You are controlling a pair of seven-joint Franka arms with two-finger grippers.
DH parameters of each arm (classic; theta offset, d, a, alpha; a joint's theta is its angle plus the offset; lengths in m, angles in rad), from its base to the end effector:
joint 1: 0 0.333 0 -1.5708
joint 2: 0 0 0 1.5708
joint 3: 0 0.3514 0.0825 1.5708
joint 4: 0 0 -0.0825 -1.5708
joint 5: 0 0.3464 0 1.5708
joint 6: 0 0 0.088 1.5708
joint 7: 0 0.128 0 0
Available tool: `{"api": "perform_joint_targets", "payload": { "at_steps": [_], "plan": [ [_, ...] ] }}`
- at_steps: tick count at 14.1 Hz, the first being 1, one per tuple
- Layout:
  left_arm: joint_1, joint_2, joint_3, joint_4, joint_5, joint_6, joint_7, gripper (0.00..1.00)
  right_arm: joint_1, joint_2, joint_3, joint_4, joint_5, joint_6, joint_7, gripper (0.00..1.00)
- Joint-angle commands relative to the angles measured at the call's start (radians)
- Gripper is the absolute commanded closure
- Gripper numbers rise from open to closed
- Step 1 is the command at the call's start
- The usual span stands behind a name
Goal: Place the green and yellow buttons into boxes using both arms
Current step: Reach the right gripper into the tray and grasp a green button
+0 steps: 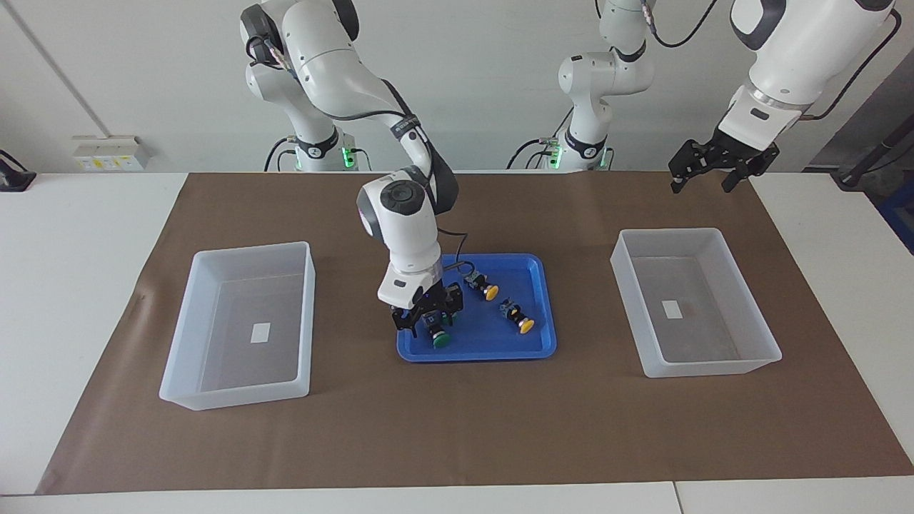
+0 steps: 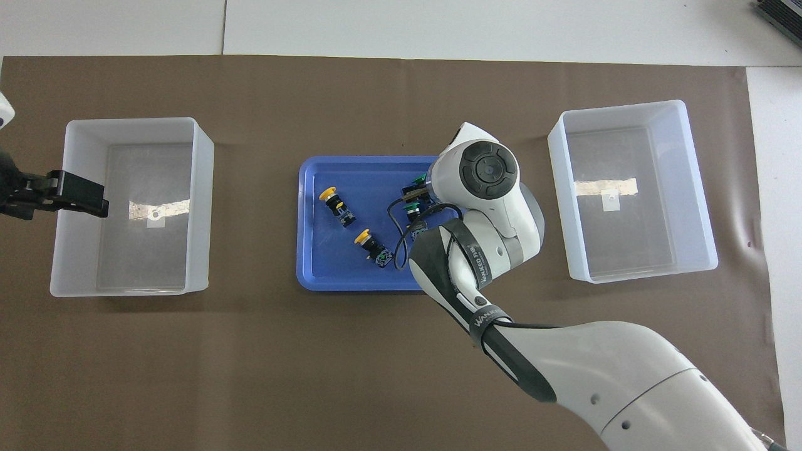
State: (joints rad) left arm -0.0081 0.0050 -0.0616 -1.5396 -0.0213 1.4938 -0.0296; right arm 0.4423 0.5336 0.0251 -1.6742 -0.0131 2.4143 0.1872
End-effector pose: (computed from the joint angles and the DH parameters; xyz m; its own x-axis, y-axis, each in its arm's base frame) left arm 0.5083 -0.0383 0.6433 0.9978 -0.0417 -0.0514 -0.0407 -0.9990 0.0201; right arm 0.6170 0.3082 0.3467 0.9414 0.2708 0.2012 0.2842 -0.9579 -0.0404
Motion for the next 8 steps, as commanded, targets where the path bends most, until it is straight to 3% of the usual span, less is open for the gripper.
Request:
{"api": "perform_joint_targets", "payload": {
  "at_steps": [1, 6, 8],
  "plan": [
    [0.004, -0.027, 0.002, -0.034, -0.008, 0.022, 0.008, 0.0, 0.0, -0.003, 0.001, -0.032, -0.011, 0.034, 0.02, 0.26],
    [0.004, -0.027, 0.002, -0.036, -0.008, 0.02, 0.008, 0.0, 0.001, -0.015, 0.001, -0.101, -0.011, 0.108, 0.018, 0.61],
    [0.004, -0.027, 0.002, -0.033, -0.008, 0.014, 0.001, 0.0, 0.004, -0.015, 0.001, -0.095, -0.011, 0.103, 0.021, 0.92]
  ]
}}
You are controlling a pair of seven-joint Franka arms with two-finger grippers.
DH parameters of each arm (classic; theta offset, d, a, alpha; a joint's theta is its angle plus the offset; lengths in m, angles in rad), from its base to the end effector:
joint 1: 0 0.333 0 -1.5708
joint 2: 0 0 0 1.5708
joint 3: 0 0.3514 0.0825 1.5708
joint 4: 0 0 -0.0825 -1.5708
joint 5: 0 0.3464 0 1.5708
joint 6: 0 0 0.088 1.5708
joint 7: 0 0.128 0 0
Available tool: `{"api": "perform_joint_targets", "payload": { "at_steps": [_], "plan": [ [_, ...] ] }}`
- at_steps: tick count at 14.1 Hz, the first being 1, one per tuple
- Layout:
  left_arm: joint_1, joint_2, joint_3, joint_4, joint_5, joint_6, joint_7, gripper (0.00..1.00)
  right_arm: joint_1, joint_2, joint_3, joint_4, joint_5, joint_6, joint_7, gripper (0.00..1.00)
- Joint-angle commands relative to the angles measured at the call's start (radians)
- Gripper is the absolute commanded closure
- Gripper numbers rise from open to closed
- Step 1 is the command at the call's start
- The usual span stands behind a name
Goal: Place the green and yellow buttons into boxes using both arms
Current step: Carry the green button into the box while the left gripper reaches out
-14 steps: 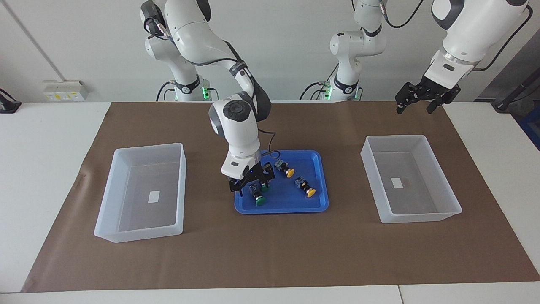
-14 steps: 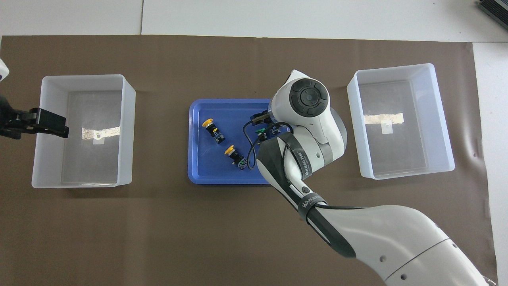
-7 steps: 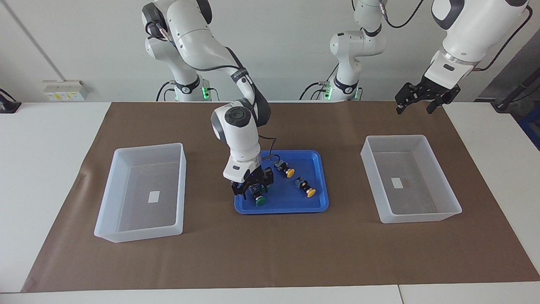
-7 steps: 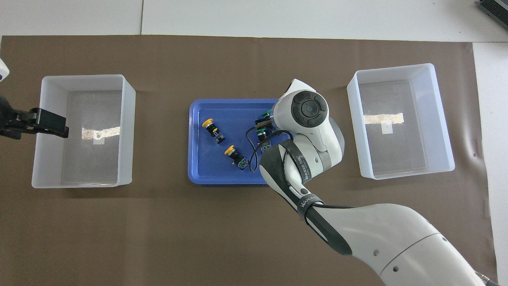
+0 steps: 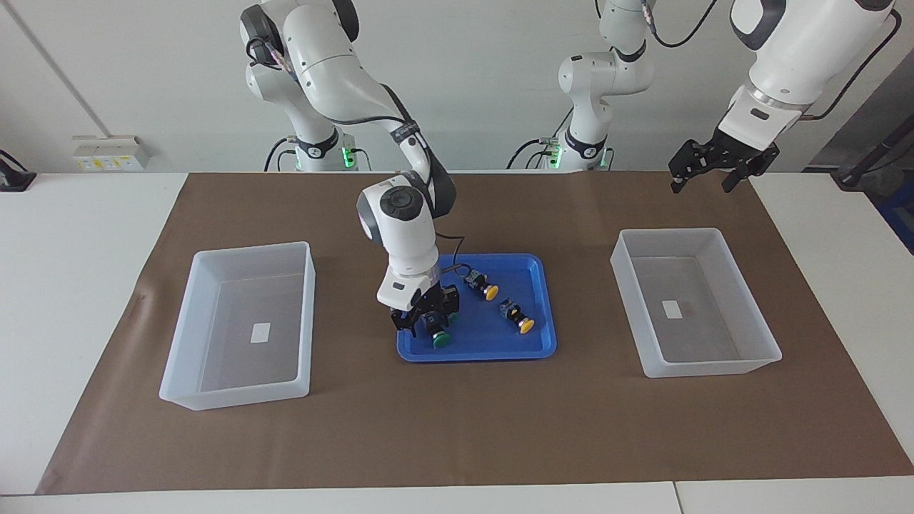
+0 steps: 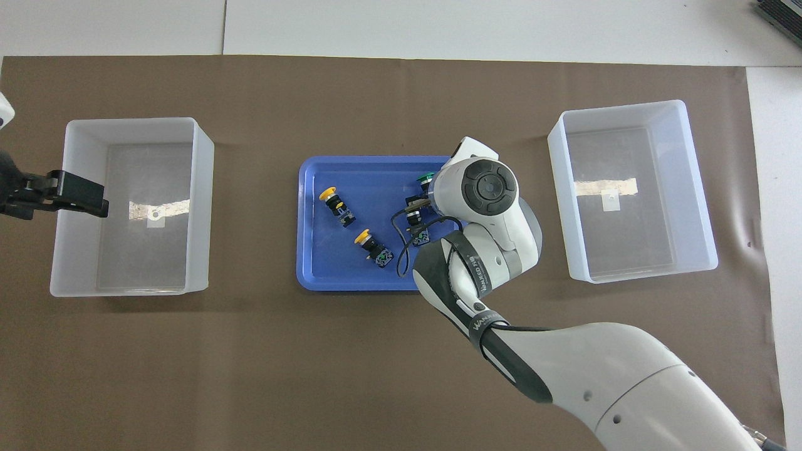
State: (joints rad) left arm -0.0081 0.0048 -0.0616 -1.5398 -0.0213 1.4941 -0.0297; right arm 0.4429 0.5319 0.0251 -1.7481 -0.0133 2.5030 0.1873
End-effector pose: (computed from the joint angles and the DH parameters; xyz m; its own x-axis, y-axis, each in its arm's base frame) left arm 0.5083 -0.0383 0.6433 0.9978 -0.0415 -0.0511 -0.0406 -0.9990 0.0201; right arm 0.6080 0.3047 0.3258 0.9380 0.2704 0.2170 0.2861 -0.9572 -0.0438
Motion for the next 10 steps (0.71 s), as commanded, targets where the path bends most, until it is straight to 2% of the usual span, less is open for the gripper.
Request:
{"api": "perform_joint_targets", "payload": {
  "at_steps": [1, 5, 8, 10],
  "plan": [
    [0.004, -0.026, 0.002, -0.033, -0.008, 0.009, 0.001, 0.0, 0.01, -0.018, 0.001, -0.015, -0.011, 0.01, 0.024, 1.0],
    [0.002, -0.035, 0.0, -0.048, -0.008, 0.028, -0.068, 0.0, -0.016, -0.142, -0.005, -0.013, -0.008, -0.079, 0.089, 1.0],
    [-0.057, -0.04, -0.007, -0.086, -0.009, 0.098, -0.251, 0.0, -0.12, -0.231, -0.007, -0.013, -0.005, -0.154, 0.083, 1.0],
    [-0.107, -0.032, -0.007, -0.126, -0.009, 0.156, -0.353, 0.0, -0.188, -0.253, -0.005, -0.007, -0.005, -0.184, 0.075, 1.0]
  ]
}}
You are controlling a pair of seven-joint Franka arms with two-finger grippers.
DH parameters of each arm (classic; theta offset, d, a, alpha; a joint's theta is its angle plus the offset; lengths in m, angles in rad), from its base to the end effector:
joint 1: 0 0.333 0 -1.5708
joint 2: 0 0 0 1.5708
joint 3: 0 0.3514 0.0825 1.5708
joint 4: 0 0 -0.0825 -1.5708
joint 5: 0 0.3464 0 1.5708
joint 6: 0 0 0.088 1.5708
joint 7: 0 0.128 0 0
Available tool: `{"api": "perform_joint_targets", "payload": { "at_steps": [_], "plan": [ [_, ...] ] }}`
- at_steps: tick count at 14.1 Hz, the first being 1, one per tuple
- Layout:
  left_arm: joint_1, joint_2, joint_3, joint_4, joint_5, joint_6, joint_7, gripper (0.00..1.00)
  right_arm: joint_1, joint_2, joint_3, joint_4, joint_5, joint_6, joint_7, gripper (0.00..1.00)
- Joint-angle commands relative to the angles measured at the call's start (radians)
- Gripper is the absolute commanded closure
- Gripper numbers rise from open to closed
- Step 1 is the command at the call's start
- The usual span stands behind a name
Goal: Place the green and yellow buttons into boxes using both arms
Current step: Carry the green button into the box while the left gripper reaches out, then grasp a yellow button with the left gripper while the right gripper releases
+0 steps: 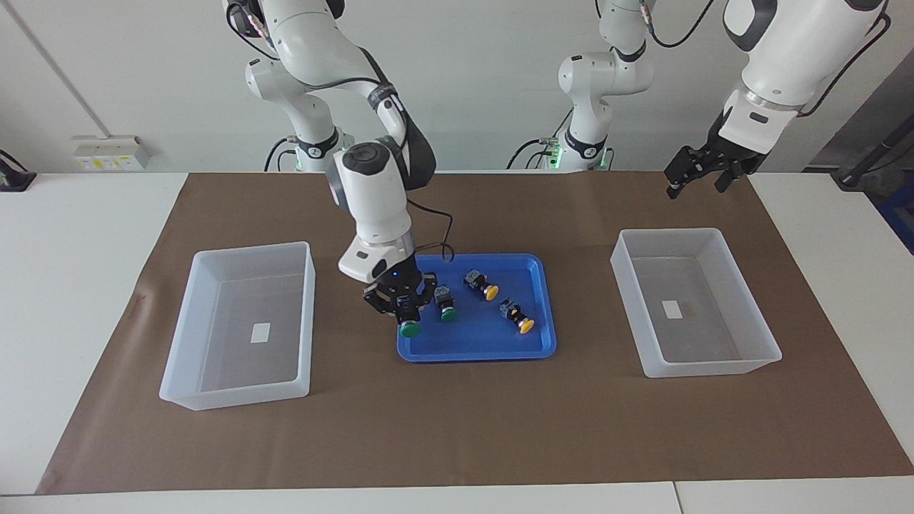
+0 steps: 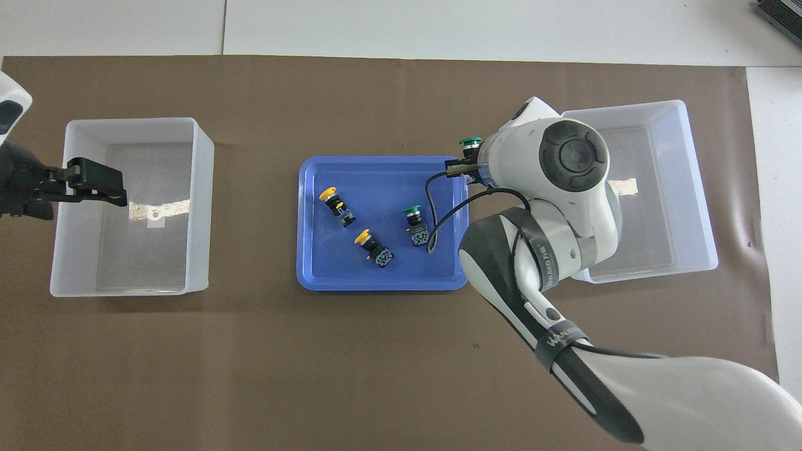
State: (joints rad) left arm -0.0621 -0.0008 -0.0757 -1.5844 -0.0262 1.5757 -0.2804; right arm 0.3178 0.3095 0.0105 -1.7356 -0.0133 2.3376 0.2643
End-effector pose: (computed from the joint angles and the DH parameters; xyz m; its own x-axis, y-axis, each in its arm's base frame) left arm 0.5113 -0.0743 0.6339 0.9897 0.1422 -0.0148 0.1425 -0.9895 0.0229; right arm 0.6181 0.2093 0.4606 0.9581 0.0584 0.2806 0.0802 -0.9945 -0.0670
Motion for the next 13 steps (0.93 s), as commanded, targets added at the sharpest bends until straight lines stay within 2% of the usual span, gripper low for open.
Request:
{"api": "perform_joint_targets", "payload": {
  "at_steps": [1, 3, 6, 10, 13],
  "plan": [
    [-0.071, -0.018, 0.007, -0.103, -0.004, 0.119, -0.159, 0.0, -0.093, -0.033, 0.009, -0.015, -0.005, -0.023, -0.003, 1.0],
    [-0.128, 0.014, 0.008, -0.14, 0.0, 0.193, -0.325, 0.0, -0.147, -0.033, 0.009, -0.004, -0.005, -0.053, -0.016, 1.0],
    [-0.232, 0.117, 0.008, -0.137, 0.052, 0.277, -0.612, 0.0, -0.225, -0.033, 0.009, -0.004, -0.001, -0.084, -0.124, 1.0],
    [-0.301, 0.14, 0.008, -0.213, 0.054, 0.404, -0.781, 0.0, -0.342, -0.004, 0.009, -0.021, 0.001, -0.081, -0.29, 1.0],
    [-0.363, 0.286, 0.008, -0.166, 0.101, 0.501, -0.926, 0.0, -0.393, 0.031, 0.009, -0.042, 0.001, -0.057, -0.344, 1.0]
  ]
}}
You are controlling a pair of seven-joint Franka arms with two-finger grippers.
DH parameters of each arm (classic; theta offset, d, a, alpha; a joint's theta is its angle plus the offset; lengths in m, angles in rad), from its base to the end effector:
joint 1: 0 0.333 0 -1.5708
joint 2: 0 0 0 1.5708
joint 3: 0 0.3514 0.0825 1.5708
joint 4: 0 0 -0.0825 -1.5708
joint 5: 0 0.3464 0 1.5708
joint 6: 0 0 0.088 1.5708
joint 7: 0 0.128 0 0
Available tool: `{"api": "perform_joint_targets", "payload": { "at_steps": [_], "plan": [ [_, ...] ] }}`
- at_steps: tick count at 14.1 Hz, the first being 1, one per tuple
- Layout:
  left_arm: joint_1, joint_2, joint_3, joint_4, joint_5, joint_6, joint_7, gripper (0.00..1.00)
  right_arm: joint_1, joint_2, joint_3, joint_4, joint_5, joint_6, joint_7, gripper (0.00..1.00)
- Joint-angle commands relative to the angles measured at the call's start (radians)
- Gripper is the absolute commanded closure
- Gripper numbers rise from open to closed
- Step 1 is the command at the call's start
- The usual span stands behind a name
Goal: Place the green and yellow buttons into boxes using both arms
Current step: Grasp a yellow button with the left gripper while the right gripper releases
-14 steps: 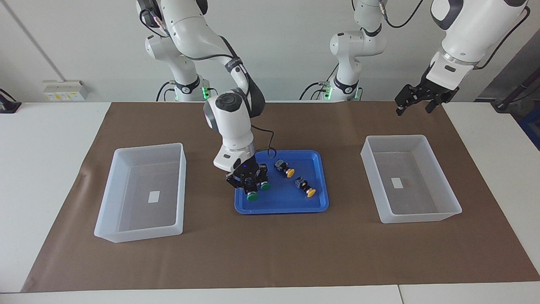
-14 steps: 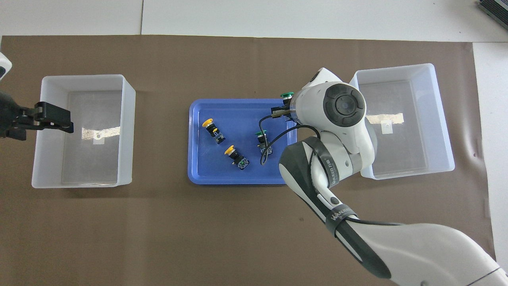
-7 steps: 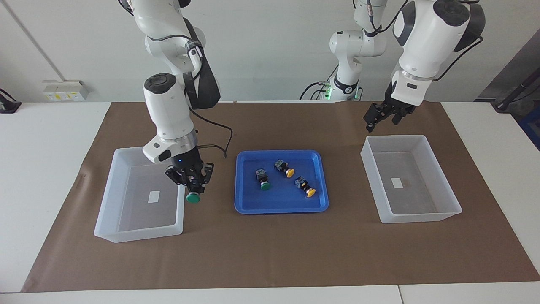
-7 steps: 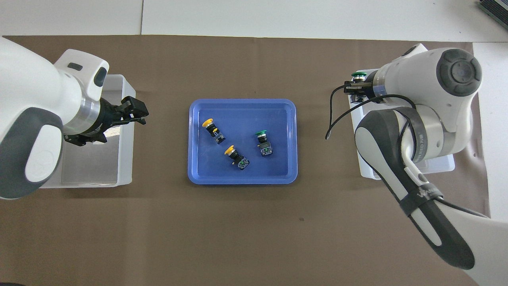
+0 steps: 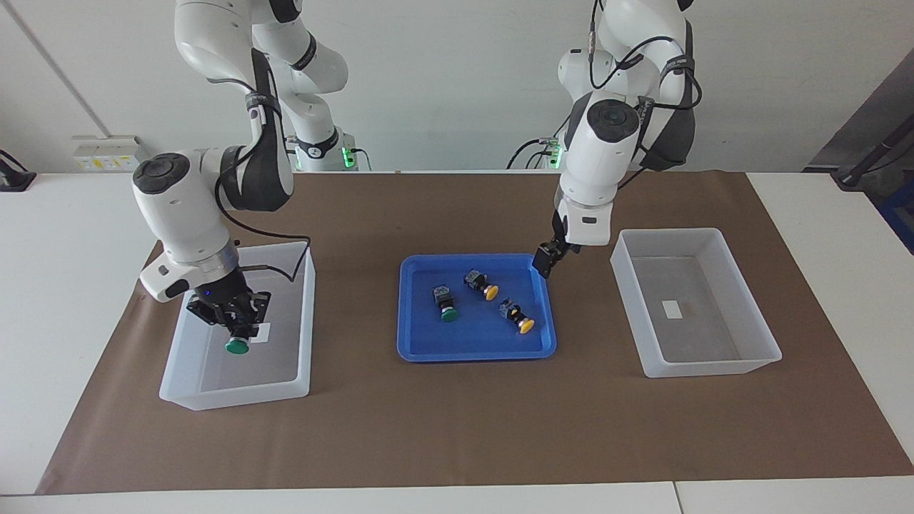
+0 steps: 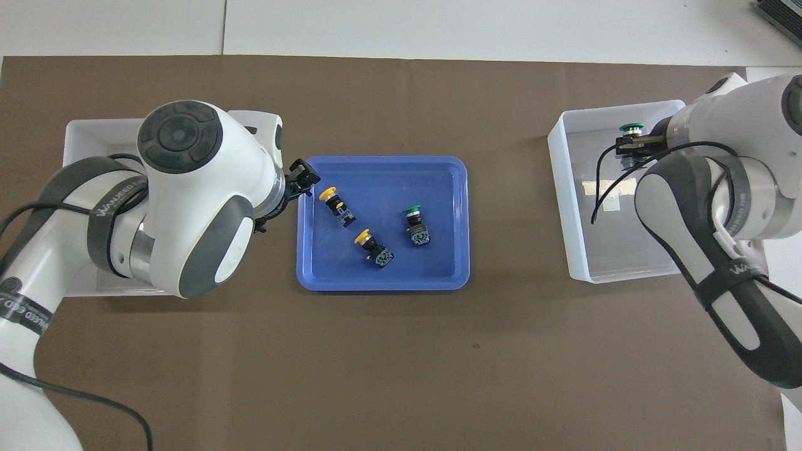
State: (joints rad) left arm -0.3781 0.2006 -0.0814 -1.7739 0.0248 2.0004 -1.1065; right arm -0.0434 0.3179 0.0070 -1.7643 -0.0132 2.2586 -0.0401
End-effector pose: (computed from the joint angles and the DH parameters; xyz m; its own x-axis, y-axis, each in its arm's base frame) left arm 0.5338 -0.2583 0.4754 0.8026 0.5963 0.0178 0.5960 -0.8027 0.0208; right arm 0.6393 -0.0243 0.4329 0.9845 0.0119 0.1749 0.0092 -0.9998 0.0163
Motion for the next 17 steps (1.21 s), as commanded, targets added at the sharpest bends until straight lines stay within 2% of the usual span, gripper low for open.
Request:
{"api": "perform_joint_targets", "payload": {
  "at_steps": [1, 3, 5, 8, 10, 11, 12, 13, 14, 17],
  "plan": [
    [-0.053, 0.115, 0.014, 0.022, 0.052, 0.121, -0.123, 0.0, -0.039, 0.041, 0.013, -0.014, 0.001, 0.045, -0.052, 1.0],
    [-0.074, 0.193, 0.015, 0.028, 0.053, 0.2, -0.172, 0.0, -0.046, 0.081, 0.013, -0.006, 0.001, 0.065, -0.052, 1.0],
    [-0.081, 0.221, 0.015, 0.025, 0.066, 0.228, -0.196, 0.0, -0.059, 0.116, 0.013, -0.001, 0.001, 0.12, -0.052, 1.0],
    [-0.093, 0.224, 0.015, 0.014, 0.072, 0.236, -0.197, 0.0, -0.066, 0.179, 0.013, 0.023, 0.001, 0.183, -0.053, 1.0],
    [-0.096, 0.236, 0.017, 0.014, 0.075, 0.239, -0.197, 0.0, -0.059, 0.179, 0.013, 0.022, 0.001, 0.191, -0.049, 1.0],
    [-0.096, 0.237, 0.015, 0.013, 0.075, 0.244, -0.197, 0.0, -0.058, 0.179, 0.013, 0.022, 0.001, 0.193, -0.047, 0.97],
    [-0.096, 0.237, 0.017, 0.005, 0.075, 0.247, -0.197, 0.0, -0.058, 0.179, 0.011, 0.022, 0.001, 0.193, -0.047, 0.63],
    [-0.099, 0.237, 0.015, 0.001, 0.078, 0.25, -0.197, 0.0, -0.058, 0.179, 0.011, 0.022, 0.001, 0.193, -0.049, 0.21],
    [-0.11, 0.237, 0.015, -0.012, 0.086, 0.256, -0.197, 0.0, -0.059, 0.179, 0.013, 0.022, 0.001, 0.193, -0.052, 0.15],
    [-0.11, 0.237, 0.015, -0.016, 0.087, 0.267, -0.197, 0.0, -0.049, 0.167, 0.011, 0.023, -0.002, 0.19, -0.05, 0.14]
  ]
}}
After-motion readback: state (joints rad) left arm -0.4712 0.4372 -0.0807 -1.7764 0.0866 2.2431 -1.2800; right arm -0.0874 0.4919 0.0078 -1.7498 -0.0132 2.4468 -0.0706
